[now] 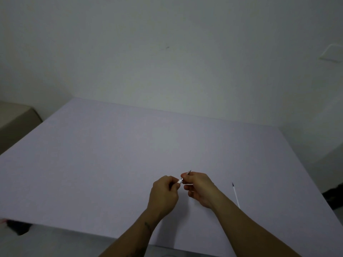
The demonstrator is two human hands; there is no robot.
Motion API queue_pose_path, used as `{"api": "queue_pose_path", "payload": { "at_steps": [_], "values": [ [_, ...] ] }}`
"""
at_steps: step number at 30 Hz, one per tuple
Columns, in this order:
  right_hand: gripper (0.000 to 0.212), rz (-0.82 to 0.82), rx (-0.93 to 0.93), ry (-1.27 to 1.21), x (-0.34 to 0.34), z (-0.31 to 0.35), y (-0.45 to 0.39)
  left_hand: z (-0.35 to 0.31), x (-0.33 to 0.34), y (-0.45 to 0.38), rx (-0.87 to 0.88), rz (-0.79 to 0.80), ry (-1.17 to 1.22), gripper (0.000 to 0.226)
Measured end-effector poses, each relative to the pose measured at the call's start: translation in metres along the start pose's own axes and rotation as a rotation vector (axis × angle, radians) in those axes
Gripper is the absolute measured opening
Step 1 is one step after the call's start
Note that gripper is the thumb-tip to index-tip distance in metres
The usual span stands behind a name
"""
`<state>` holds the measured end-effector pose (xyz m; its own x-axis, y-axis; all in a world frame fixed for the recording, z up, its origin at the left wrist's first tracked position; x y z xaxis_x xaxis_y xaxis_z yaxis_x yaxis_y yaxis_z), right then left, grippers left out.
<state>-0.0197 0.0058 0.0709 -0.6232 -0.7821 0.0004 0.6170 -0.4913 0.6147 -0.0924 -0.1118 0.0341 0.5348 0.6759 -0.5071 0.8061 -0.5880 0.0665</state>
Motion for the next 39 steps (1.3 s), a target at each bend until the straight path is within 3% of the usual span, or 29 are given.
{"api": "queue_pose_path", "payload": {
  "at_steps": [11,20,29,39],
  "values": [
    [0.026,-0.020,-0.046,-0.017,-0.006,0.003,0.003,0.005,0.001,0.001,-0.021,0.009,-0.023,0.012],
    [0.019,-0.122,-0.103,-0.018,-0.017,0.003,0.003,0.003,0.004,0.003,-0.053,0.042,-0.015,0.011],
    [0.018,-0.066,-0.108,-0.078,-0.027,0.011,-0.001,-0.003,0.014,0.002,-0.039,0.039,0.021,0.018],
    [0.018,-0.078,-0.117,-0.093,-0.045,0.011,-0.007,-0.008,0.024,0.002,-0.011,0.066,-0.008,0.011]
  ]
}}
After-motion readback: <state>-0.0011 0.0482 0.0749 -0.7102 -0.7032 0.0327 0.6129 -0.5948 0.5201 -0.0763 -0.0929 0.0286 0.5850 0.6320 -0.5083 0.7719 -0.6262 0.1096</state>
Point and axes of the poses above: each hand's wrist, its own y-axis away from the middle knuckle, its own x-axis out of the palm, z = x × y, the point moved 2 cm from there along -y, towards the middle knuckle, and after that the axes turned 2 degrees about z, right-handed, at the moved point
